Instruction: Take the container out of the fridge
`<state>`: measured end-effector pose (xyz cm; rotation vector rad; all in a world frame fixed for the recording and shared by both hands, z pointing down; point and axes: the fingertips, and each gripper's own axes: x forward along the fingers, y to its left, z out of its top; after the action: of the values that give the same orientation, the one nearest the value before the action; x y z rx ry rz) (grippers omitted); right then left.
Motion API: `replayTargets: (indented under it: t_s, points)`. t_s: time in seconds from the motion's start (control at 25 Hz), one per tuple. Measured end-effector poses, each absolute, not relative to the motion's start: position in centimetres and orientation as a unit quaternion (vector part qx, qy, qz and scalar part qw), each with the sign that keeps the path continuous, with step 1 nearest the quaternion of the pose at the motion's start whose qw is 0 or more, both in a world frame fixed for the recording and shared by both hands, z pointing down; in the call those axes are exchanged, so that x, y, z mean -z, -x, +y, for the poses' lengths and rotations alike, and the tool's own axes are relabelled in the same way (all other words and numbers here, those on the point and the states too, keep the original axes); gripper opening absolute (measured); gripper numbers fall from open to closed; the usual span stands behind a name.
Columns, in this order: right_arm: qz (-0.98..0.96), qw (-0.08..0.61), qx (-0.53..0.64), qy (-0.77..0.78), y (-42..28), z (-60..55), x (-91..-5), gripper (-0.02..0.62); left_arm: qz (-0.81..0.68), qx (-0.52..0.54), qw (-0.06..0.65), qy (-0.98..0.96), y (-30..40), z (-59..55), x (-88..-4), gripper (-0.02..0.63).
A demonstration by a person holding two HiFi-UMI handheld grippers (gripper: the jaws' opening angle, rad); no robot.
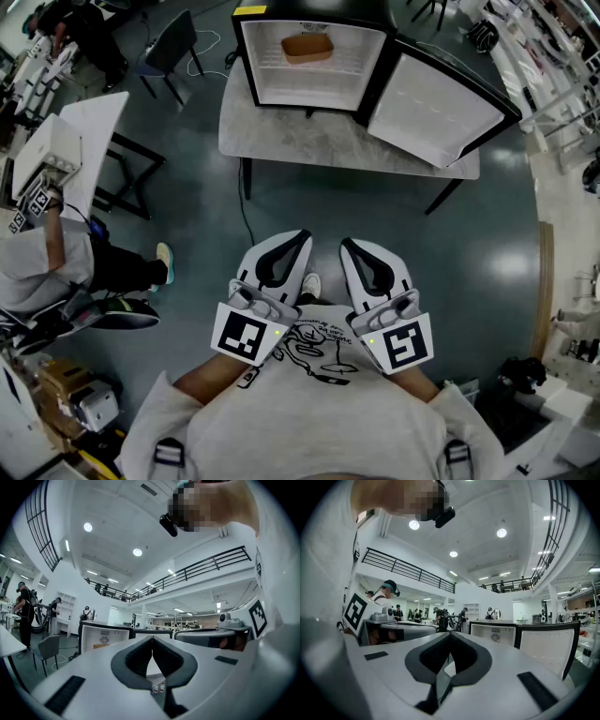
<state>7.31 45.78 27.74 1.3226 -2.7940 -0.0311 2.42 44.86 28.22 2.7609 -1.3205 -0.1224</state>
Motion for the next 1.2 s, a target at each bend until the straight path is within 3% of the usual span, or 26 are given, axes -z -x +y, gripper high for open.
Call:
replayTargets:
  t_s: [1.2]
  points:
    - [-0.917,0.034,-0.016,-0.397,-11.3,46.4,-28.6,0.028,-0.437,0.04,0.041,-0.897,-6.6,44.5,-27.5,0.017]
